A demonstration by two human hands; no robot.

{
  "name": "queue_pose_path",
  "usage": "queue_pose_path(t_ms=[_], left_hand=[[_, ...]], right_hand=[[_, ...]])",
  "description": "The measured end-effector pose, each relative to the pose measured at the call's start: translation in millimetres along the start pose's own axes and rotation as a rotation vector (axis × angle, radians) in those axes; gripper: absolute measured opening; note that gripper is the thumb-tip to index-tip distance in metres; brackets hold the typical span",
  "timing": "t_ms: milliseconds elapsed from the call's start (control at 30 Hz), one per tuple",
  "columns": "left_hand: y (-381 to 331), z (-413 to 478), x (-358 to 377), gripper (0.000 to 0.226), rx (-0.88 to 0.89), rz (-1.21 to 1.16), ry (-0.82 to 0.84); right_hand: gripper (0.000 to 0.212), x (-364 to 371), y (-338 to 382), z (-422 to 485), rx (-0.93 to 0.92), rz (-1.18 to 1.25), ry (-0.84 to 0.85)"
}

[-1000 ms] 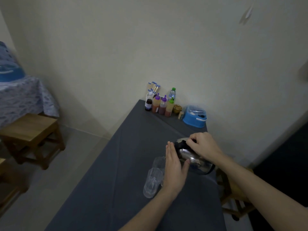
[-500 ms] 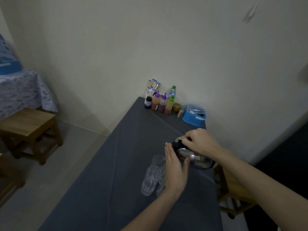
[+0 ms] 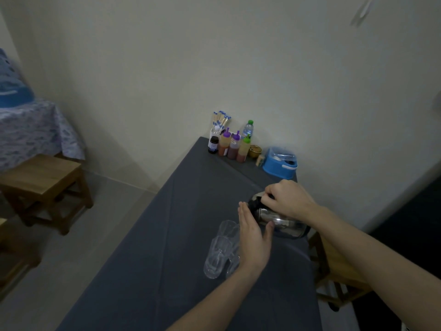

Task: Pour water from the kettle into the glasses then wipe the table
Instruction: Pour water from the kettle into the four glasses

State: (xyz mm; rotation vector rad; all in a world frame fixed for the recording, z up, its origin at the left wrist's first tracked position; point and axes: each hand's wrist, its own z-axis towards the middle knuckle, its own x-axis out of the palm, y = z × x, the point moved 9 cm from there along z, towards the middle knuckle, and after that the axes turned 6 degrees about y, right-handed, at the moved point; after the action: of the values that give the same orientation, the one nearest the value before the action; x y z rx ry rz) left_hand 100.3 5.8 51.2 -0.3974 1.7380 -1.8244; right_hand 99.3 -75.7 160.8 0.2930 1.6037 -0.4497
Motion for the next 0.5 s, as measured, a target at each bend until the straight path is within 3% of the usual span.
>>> queue_pose_path(t_ms=[367,500], left_hand=[[5.9,-1.5,-0.6,0.104,-0.065,-0.020,-0.041],[8.4,0.1,-2.2,0.088,-0.049,-0.017,-0.060]], right_hand=[[0.034,-0.6,13.7,6.1,-0.079,-0.053,0.027],[0.038,0.5,19.4,9.3,-0.121,-0.065,0.018]])
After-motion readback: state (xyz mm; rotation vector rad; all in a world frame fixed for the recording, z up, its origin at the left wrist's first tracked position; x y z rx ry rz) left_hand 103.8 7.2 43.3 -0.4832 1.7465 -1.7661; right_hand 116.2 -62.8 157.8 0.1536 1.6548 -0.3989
